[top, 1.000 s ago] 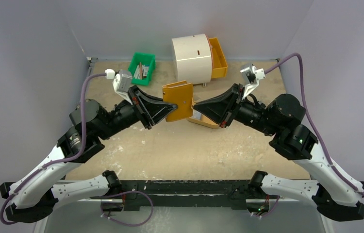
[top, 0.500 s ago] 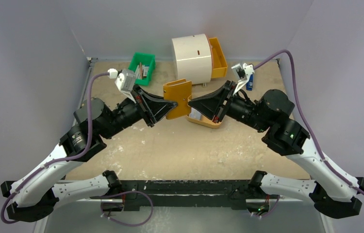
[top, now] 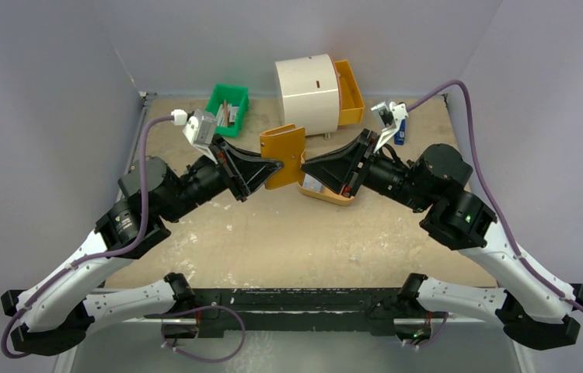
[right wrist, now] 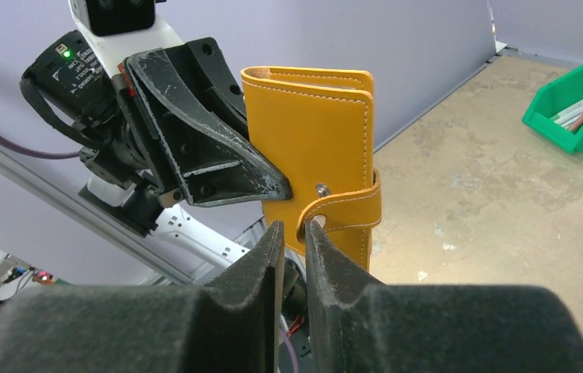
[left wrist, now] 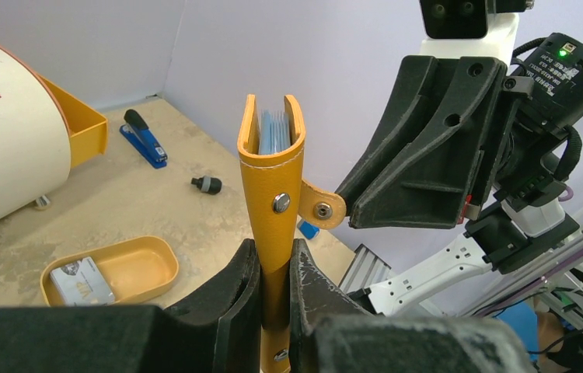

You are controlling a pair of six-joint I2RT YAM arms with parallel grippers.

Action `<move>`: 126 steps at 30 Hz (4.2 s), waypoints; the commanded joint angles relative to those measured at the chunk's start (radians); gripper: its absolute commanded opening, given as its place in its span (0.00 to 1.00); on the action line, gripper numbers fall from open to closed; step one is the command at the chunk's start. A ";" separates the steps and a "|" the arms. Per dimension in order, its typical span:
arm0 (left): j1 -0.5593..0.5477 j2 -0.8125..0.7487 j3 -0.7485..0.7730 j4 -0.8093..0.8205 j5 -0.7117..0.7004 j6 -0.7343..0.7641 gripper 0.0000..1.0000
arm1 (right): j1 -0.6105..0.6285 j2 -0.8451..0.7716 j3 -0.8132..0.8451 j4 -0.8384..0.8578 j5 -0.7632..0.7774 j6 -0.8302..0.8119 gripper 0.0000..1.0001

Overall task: Put the credit cards into the card holder
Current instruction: Close the card holder at the center of the board.

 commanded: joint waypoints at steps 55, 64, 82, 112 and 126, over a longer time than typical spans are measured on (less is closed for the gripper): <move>0.003 -0.014 0.016 0.041 -0.015 0.022 0.00 | 0.007 -0.007 0.032 0.013 0.082 0.009 0.00; 0.002 0.006 0.016 0.050 -0.015 0.022 0.00 | 0.007 0.023 0.033 0.081 0.030 0.023 0.00; 0.002 0.003 0.023 0.047 -0.006 0.031 0.00 | 0.003 0.057 0.050 0.042 0.044 0.020 0.00; 0.002 -0.018 0.015 0.059 0.018 -0.010 0.00 | -0.011 0.061 0.042 0.076 0.055 0.034 0.00; 0.003 -0.012 0.014 0.029 0.004 0.016 0.00 | -0.011 0.045 0.034 0.090 0.054 0.029 0.00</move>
